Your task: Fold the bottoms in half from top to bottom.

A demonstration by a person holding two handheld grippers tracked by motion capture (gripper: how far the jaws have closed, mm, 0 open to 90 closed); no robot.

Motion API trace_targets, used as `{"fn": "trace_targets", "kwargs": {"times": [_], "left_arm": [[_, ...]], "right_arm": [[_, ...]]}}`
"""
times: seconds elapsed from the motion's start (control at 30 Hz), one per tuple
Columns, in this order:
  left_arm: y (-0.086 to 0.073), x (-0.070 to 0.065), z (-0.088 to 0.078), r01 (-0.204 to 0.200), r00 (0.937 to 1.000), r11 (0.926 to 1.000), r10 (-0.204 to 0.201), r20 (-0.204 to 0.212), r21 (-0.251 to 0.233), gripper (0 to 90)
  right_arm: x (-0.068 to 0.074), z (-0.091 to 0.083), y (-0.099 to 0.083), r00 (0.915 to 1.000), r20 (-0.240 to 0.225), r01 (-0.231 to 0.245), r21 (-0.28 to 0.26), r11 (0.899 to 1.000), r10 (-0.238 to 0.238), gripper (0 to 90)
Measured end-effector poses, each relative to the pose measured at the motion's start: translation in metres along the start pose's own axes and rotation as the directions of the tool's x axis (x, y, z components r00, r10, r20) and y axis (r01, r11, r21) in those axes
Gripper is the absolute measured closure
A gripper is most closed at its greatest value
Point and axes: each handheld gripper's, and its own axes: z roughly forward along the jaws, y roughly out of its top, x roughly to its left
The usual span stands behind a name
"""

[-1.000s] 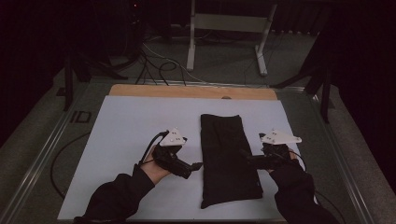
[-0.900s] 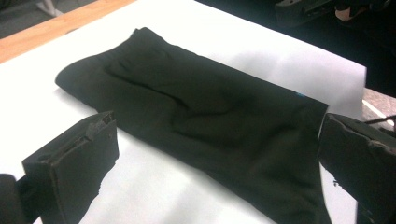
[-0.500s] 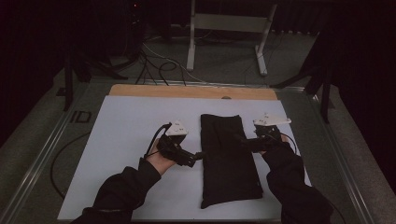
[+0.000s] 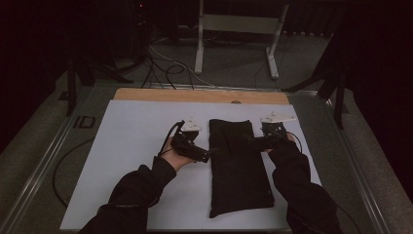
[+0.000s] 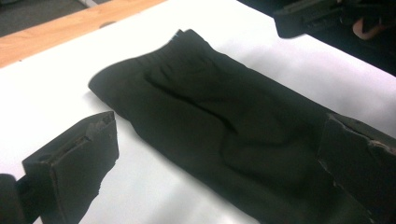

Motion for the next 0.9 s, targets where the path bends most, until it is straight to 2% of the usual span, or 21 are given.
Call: {"fn": "trace_targets", "kwargs": {"times": [0.1, 0.13, 0.2, 0.37, 0.43, 0.5, 0.53, 0.6, 0.67, 0.7, 0.9], "left_arm": [[0.001, 0.004, 0.004, 0.006, 1.0, 1.0, -0.006, -0.004, 0.004, 0.0], [0.001, 0.008, 0.007, 0.014, 0.9999, 0.9999, -0.014, 0.006, 0.002, 0.0], [0.001, 0.011, 0.011, 0.017, 0.9999, 0.9998, -0.017, -0.001, 0.005, 0.0], [-0.001, 0.018, 0.021, 0.044, 0.999, 0.999, -0.044, -0.009, 0.006, 0.1], [-0.001, 0.02, 0.025, 0.044, 0.999, 0.999, -0.044, -0.012, 0.013, 0.4], [-0.001, 0.023, 0.031, 0.075, 0.9972, 0.9968, -0.075, -0.002, 0.028, 1.0], [-0.002, 0.024, 0.034, 0.073, 0.9973, 0.9967, -0.073, -0.002, 0.033, 1.0], [-0.002, 0.025, 0.04, 0.064, 0.9979, 0.9964, -0.064, -0.005, 0.056, 1.0], [-0.002, 0.027, 0.044, 0.064, 0.9979, 0.9962, -0.064, -0.015, 0.058, 1.1], [-0.002, 0.029, 0.046, 0.066, 0.9978, 0.996, -0.065, -0.013, 0.061, 1.3], [-0.003, 0.041, 0.06, 0.095, 0.9954, 0.9924, -0.093, -0.023, 0.079, 2.0]], "right_arm": [[-0.003, 0.003, -0.002, 0.9999, 0.008, -0.007, 0.01, 1.0, 0.007, 9.5], [-0.006, 0.008, -0.004, 0.9998, 0.014, -0.012, 0.019, 1.0, 0.012, 9.5], [-0.008, 0.011, -0.005, 0.9998, 0.01, -0.018, 0.023, 1.0, 0.018, 9.5], [-0.013, 0.019, -0.008, 0.9992, 0.031, -0.025, 0.033, 0.999, 0.024, 9.5], [-0.016, 0.022, -0.009, 0.9987, 0.043, -0.029, 0.034, 0.999, 0.028, 9.5], [-0.018, 0.026, -0.011, 0.9986, 0.04, -0.036, 0.037, 0.999, 0.034, 9.5], [-0.019, 0.027, -0.011, 0.9983, 0.049, -0.035, 0.046, 0.998, 0.033, 9.5], [-0.022, 0.03, -0.013, 0.9986, 0.042, -0.035, 0.043, 0.998, 0.033, 9.5], [-0.024, 0.034, -0.014, 0.9979, 0.051, -0.043, 0.048, 0.998, 0.04, 10.2], [-0.025, 0.035, -0.016, 0.9981, 0.037, -0.051, 0.042, 0.998, 0.05, 10.1], [-0.032, 0.044, -0.02, 0.9963, 0.037, -0.08, 0.056, 0.995, 0.078, 10.2]]}}
